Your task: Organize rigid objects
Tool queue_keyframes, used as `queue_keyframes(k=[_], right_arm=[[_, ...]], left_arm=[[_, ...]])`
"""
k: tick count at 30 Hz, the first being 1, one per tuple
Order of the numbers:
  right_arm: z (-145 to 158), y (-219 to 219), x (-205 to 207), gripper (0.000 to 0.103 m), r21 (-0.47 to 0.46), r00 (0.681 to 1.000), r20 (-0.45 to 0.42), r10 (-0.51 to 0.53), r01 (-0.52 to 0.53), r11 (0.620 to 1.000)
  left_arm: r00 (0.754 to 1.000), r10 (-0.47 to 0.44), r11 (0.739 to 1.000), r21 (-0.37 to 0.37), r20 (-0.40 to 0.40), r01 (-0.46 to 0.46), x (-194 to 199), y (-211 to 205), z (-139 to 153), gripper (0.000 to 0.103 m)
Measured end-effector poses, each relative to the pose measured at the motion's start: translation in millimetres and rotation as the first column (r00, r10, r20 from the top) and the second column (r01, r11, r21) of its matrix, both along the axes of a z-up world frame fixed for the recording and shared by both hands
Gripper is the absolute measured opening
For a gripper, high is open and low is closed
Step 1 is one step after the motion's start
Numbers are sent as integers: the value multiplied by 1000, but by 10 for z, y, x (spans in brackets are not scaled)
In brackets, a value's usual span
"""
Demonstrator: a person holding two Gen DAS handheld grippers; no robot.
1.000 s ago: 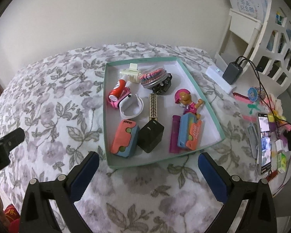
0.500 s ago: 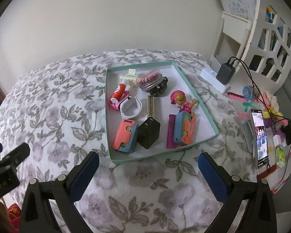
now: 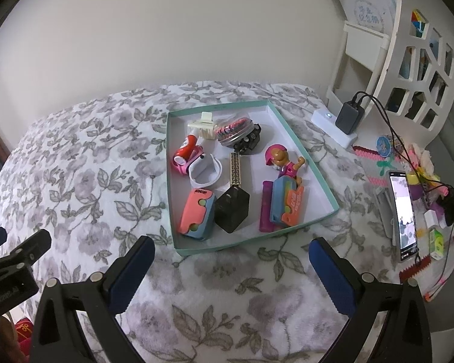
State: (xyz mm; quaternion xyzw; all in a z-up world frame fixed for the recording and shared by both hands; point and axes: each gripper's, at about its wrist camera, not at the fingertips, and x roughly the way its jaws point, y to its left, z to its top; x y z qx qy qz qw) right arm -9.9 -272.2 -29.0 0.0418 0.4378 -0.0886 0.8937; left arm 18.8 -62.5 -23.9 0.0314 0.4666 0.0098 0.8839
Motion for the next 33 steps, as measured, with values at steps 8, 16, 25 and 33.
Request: queue_keyframes(k=[8,16,25,33], right_arm=[[-15,21,20,103,-10,1000,-11,14,-15,1000],[-42,49,47,103,-20,999,-27,31,-31,999],[-45,77,69,103,-50,998,-32,45,-46,998],[-59,92,85,103,-67,998,-41,54,-57,996]], left_arm=[[1000,5,1000,1,-5,-5,24,-2,-15,103],[1000,6,1000,-7,-22,-6,42,-2,-41,103],[1000,6,1000,-7,-22,-6,44,-3,-39,103],[1000,9,1000,-5,-27,-9,52,-4,-48,103]])
